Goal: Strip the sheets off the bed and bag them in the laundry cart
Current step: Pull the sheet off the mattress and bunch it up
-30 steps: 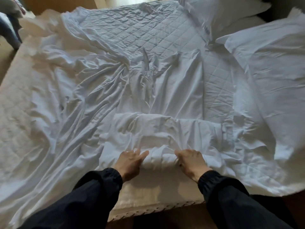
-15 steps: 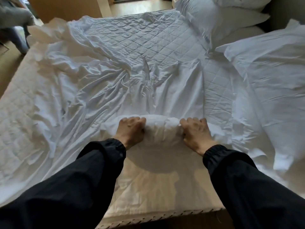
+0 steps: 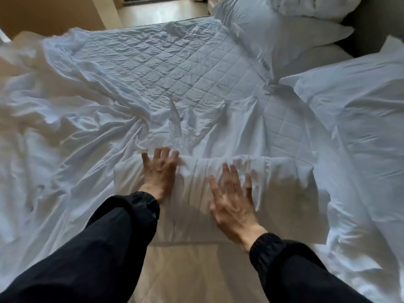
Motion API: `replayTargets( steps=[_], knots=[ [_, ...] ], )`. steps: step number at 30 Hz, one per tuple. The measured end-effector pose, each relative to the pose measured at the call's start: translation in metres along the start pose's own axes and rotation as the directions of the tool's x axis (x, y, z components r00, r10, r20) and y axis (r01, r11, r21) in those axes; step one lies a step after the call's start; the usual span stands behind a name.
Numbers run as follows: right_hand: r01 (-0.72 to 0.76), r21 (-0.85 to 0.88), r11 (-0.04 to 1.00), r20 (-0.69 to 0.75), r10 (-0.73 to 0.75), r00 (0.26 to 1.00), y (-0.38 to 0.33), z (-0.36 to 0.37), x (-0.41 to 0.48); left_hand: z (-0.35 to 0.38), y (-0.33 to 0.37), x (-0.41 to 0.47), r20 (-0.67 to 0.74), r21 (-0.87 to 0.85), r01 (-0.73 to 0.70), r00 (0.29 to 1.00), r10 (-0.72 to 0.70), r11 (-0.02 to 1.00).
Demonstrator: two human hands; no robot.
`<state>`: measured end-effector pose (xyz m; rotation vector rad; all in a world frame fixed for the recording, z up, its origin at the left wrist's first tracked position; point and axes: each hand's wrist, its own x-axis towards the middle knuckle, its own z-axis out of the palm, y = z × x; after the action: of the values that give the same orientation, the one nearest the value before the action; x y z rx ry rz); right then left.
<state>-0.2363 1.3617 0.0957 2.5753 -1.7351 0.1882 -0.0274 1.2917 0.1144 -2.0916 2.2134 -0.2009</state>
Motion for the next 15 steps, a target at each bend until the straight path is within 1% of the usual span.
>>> replayTargets(
  steps=[1, 3, 5, 6, 7, 9, 10, 11, 13, 15],
  knots=[
    [-0.003, 0.004, 1.000, 0.057, 0.003, 0.998, -0.002, 0.009, 0.001, 0.004, 0.000, 0.010, 0.016, -0.032, 0.020, 1.000, -0.020, 0.999],
    [-0.039, 0.019, 0.999, 0.137, 0.036, 0.990, 0.003, 0.029, 0.011, 0.013, 0.001, 0.024, -0.026, -0.110, 0.025, 0.999, -0.028, 0.994],
    [-0.063, 0.037, 0.997, 0.196, 0.055, 0.979, 0.014, 0.047, 0.029, 0.021, 0.003, 0.029, -0.087, -0.185, -0.036, 0.996, 0.021, 0.982],
    [-0.073, 0.033, 0.997, 0.236, 0.063, 0.970, 0.020, 0.053, 0.041, 0.025, 0.006, 0.027, -0.087, -0.209, -0.079, 0.994, 0.062, 0.975],
    [-0.080, 0.020, 0.997, 0.265, 0.072, 0.962, 0.028, 0.059, 0.056, 0.027, 0.009, 0.024, -0.051, -0.222, -0.116, 0.993, 0.107, 0.968],
    [-0.109, 0.015, 0.994, 0.367, 0.096, 0.925, 0.037, 0.064, 0.082, 0.032, 0.016, 0.016, 0.111, -0.190, -0.163, 0.976, 0.186, 0.968],
    [-0.128, 0.014, 0.992, 0.391, 0.112, 0.914, 0.038, 0.064, 0.093, 0.038, 0.017, 0.014, 0.196, -0.166, -0.172, 0.959, 0.204, 0.971],
    [-0.144, 0.013, 0.990, 0.392, 0.127, 0.911, 0.038, 0.065, 0.100, 0.046, 0.018, 0.013, 0.251, -0.149, -0.171, 0.946, 0.205, 0.974],
    [-0.158, 0.030, 0.987, 0.357, 0.137, 0.924, 0.034, 0.068, 0.104, 0.066, 0.018, 0.015, 0.278, -0.153, -0.136, 0.944, 0.175, 0.979],
    [-0.182, 0.036, 0.983, 0.326, 0.160, 0.932, 0.033, 0.080, 0.096, 0.085, 0.021, 0.017, 0.232, -0.164, -0.096, 0.963, 0.133, 0.982]
  ],
)
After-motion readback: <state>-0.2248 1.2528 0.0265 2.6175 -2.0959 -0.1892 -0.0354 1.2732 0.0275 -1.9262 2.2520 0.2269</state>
